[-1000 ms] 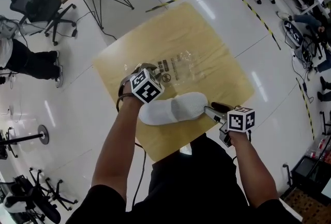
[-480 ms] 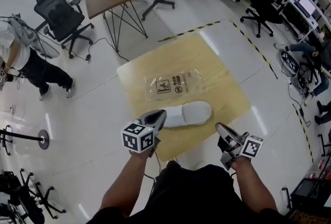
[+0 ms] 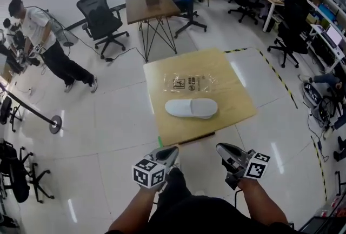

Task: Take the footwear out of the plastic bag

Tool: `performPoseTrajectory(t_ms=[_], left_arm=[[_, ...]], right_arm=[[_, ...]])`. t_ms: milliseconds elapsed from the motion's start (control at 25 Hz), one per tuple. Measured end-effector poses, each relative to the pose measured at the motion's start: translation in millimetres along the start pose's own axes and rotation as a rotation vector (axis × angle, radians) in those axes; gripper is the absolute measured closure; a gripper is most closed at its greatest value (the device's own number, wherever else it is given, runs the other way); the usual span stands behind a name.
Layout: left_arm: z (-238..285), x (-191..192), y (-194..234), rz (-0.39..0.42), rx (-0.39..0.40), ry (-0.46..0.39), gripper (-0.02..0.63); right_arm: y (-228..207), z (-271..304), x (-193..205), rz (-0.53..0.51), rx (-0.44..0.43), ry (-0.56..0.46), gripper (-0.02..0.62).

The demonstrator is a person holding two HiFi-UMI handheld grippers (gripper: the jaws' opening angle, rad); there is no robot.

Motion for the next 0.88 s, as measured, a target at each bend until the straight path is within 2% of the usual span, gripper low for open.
performPoseTrajectory(t_ms=[120,200,320,480,600,800,880], left_arm=[[-41,19,-34,-0.048,-0.006,-0.010,0.600],[-63,28,-55,-0.049,-0.019,-0.006,0.600],[-90,39,-74,-0.058,-0.026,0.006,0.600],[-110,36,-81,-0.059,-0.033,0.006,0.600],[-117,34,-69,-0.051,-0.040,-0.001,0.600],[-127,24,-34,-0.029,-0.044,0.004,0.600],[-133,20,-19,-0.009,-0.038,0.023,0.600]], right_arm=[[29,-20,18,-0.056,0.041,0.031,0.594],[40,-34,32,-0.013,0.056,0.003,0.594],[61,-49,50,0.047,0.017,-0.051,0.594],[88,-57,49,-0.006,-0.004,-0.061,0.595],[96,-56,54,-0.065,0.060,-0.018,0.595],[103,-48,70,-0.195,0.237,0.109,0.595],[107,-40,77,-0.211,0.286,0.138,0.595]])
Point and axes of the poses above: the fingertips, and each gripper's own axes: z forward along the fingers, y to its left, x out of its underside, the point moved 6 cm from there along -z, backward along the fingers, and after that the axes turned 10 degrees about -x, right-handed, at the moved point
